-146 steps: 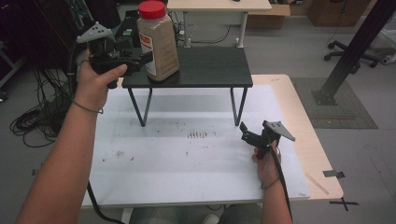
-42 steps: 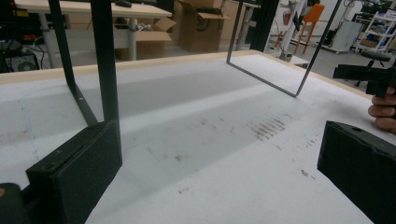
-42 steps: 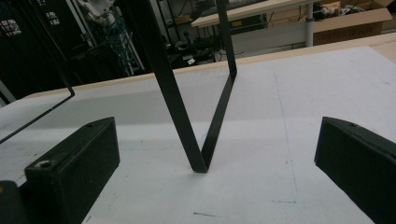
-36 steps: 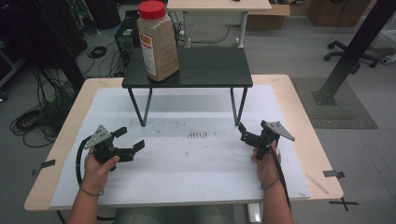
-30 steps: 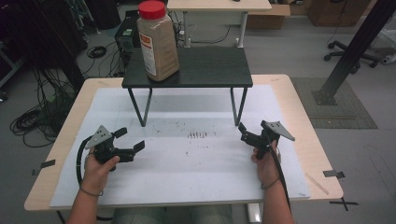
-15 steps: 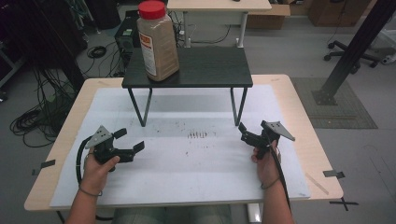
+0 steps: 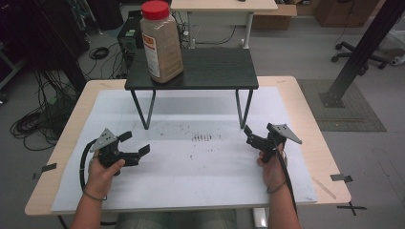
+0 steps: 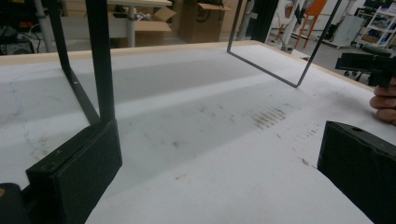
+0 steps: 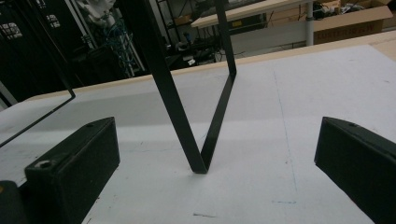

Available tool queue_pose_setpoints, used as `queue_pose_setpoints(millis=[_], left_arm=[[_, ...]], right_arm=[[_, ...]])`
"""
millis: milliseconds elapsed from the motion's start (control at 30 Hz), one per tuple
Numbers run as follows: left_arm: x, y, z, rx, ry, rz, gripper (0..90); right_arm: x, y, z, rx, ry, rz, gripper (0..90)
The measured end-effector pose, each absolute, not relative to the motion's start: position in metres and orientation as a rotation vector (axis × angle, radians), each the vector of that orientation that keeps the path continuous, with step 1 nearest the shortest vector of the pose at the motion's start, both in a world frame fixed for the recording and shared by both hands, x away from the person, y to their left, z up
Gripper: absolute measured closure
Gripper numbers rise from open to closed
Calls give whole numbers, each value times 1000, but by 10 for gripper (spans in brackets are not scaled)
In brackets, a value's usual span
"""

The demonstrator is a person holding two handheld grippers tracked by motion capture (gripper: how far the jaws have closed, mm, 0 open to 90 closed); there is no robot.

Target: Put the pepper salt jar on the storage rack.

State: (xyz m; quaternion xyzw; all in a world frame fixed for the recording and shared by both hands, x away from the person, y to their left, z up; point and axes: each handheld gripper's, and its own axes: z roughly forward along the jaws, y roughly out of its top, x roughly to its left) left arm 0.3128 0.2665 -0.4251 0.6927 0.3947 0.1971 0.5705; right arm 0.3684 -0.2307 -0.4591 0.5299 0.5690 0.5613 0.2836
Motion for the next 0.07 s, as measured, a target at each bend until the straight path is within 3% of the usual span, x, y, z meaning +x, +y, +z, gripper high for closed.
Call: queue_pose_setpoints(millis=[67], left_arm=[[312, 266, -425, 1623, 925, 461, 2]], right_arm=[[368, -231, -459, 1419, 1520, 1501, 0]])
